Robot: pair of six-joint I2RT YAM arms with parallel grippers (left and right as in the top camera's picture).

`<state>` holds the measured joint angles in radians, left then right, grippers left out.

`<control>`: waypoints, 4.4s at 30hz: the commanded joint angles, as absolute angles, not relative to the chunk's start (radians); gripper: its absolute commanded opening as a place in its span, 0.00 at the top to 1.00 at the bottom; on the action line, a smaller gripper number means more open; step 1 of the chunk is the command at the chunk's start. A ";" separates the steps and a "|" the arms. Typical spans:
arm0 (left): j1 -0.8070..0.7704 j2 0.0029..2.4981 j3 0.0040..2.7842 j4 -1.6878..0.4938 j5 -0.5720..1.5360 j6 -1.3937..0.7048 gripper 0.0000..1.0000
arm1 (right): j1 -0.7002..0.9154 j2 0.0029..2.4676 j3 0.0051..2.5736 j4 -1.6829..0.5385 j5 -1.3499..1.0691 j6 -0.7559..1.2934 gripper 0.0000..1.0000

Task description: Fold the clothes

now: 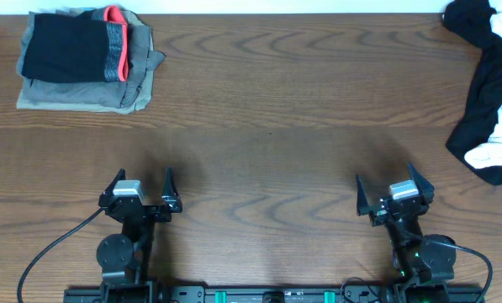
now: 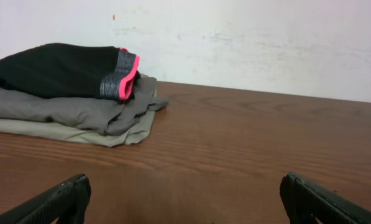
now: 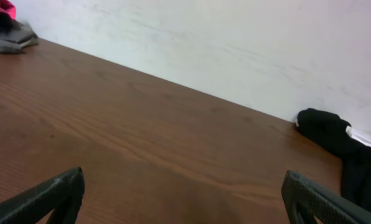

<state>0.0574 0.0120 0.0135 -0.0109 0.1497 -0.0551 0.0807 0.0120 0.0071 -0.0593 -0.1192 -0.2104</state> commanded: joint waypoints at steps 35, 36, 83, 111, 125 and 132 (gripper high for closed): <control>0.062 0.067 0.071 0.122 0.357 -0.099 0.02 | 0.072 0.017 0.006 0.137 0.019 -0.286 0.01; 0.062 0.094 0.091 0.121 0.359 -0.099 0.02 | 0.072 0.027 0.006 0.166 0.023 -0.288 0.01; 0.053 1.455 1.065 -0.614 0.500 -0.006 0.02 | 0.070 1.580 1.173 -0.261 -0.455 -0.107 0.01; -0.040 1.472 1.346 -0.764 0.189 -0.219 0.01 | -0.629 1.848 1.694 -0.853 -0.412 -0.135 0.01; -0.078 1.542 1.346 -0.763 0.190 -0.220 0.01 | -0.897 2.110 1.694 -0.825 -0.377 -0.012 0.24; -0.078 1.562 1.346 -0.762 0.190 -0.220 0.01 | -0.920 2.189 1.694 -0.733 -0.383 -0.012 0.26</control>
